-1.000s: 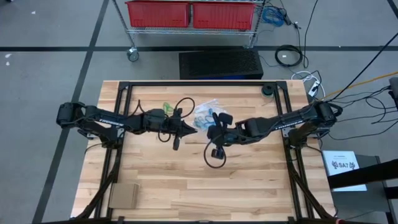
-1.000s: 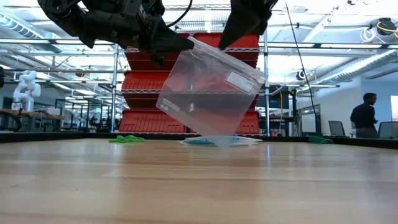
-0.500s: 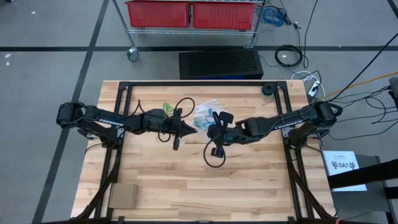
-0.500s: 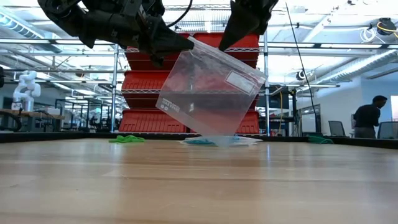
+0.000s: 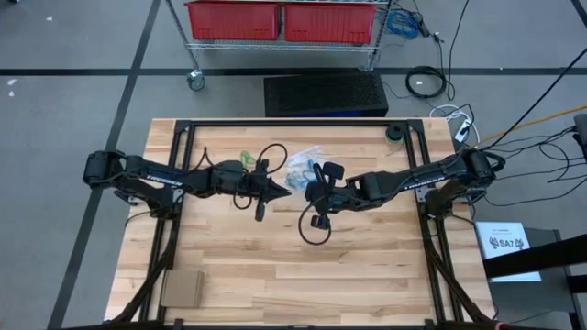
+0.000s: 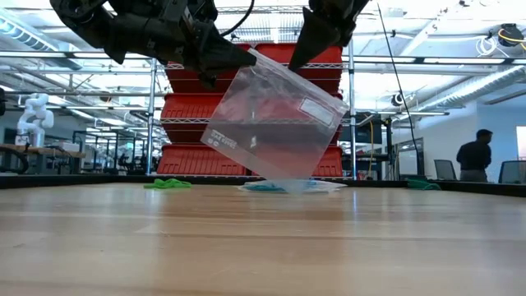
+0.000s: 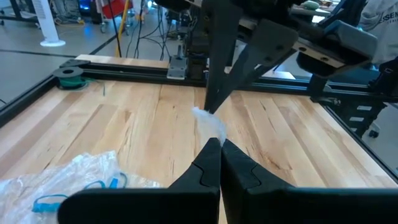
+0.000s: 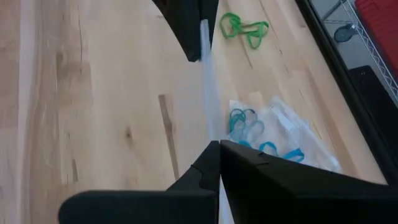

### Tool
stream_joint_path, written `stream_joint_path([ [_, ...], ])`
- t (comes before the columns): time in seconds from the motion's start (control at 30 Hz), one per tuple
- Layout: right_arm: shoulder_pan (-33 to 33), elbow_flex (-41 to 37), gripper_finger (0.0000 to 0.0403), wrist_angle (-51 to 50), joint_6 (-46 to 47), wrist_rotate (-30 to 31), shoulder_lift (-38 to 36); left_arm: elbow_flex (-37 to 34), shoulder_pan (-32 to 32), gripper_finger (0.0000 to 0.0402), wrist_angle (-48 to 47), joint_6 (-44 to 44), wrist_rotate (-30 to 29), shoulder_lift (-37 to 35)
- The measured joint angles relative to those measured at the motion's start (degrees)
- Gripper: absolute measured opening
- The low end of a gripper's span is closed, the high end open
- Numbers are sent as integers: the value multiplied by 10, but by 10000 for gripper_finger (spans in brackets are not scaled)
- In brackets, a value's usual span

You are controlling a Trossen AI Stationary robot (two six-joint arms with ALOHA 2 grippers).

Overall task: Sort rubber bands
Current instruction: Open the left transparent zip lock bag

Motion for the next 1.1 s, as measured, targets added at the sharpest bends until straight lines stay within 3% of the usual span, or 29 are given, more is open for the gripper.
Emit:
stream_joint_path([
  [0.63,0,0,0,-6,-2,14,0,0,0,0,0,0,0,0],
  [1.1,2,0,0,7,1,-31,19,0,0,0,0,0,0,0],
])
